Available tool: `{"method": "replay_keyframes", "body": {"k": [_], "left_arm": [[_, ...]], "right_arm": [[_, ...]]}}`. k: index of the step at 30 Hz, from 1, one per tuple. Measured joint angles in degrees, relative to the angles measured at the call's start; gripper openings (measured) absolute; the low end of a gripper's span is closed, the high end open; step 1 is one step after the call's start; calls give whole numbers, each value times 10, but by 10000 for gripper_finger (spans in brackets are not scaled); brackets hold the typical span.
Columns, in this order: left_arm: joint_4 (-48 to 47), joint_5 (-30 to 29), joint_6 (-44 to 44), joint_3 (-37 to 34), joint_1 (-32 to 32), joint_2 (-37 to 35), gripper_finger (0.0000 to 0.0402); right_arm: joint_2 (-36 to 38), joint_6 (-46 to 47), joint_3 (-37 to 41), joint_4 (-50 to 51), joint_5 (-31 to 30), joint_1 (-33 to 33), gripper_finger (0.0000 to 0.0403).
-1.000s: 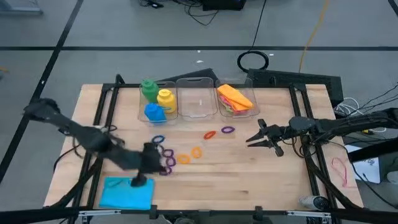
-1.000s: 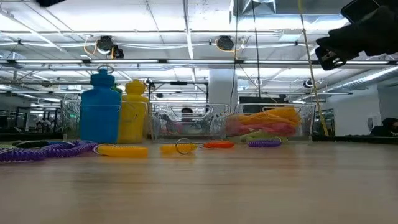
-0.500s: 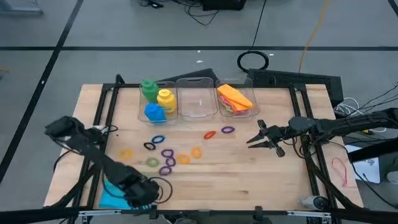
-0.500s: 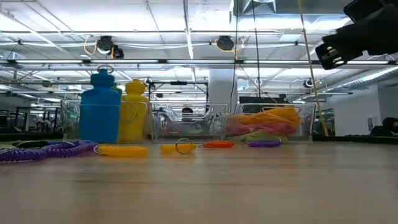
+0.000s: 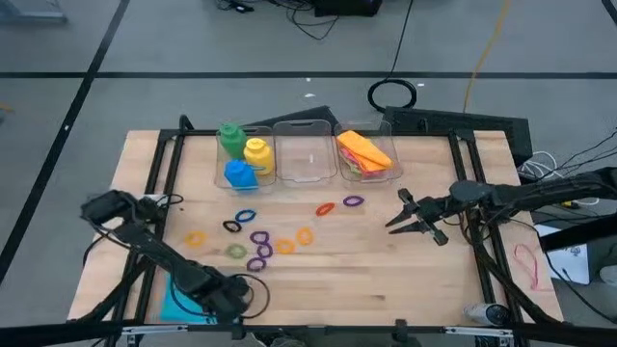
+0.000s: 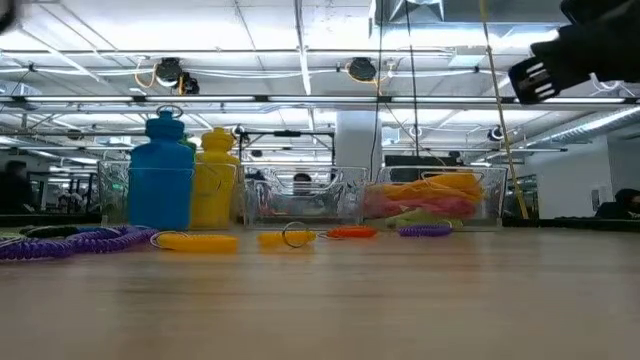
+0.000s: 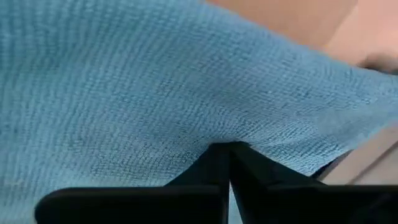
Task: Pick & Place Sports Items
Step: Fold the blue cloth
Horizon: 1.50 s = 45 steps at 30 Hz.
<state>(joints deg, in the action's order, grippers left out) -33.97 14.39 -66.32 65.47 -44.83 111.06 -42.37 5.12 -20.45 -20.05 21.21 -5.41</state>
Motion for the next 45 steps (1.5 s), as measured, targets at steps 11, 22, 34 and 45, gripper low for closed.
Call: {"method": "replay_keyframes", "body": {"k": [11, 22, 34, 45], "left_arm": [[229, -152, 260, -1, 144, 56, 1], [512, -230, 468, -8, 316, 107, 1], [628, -170, 601, 18, 314, 55, 4], [585, -234, 737, -5, 282, -119, 4]], "right_arm": [[0, 0, 0, -16, 0, 0, 73], [0, 2, 0, -16, -1, 0, 73], [-10, 13, 0, -13, -79, 0, 73], [-231, 31, -51, -33, -115, 0, 1]]}}
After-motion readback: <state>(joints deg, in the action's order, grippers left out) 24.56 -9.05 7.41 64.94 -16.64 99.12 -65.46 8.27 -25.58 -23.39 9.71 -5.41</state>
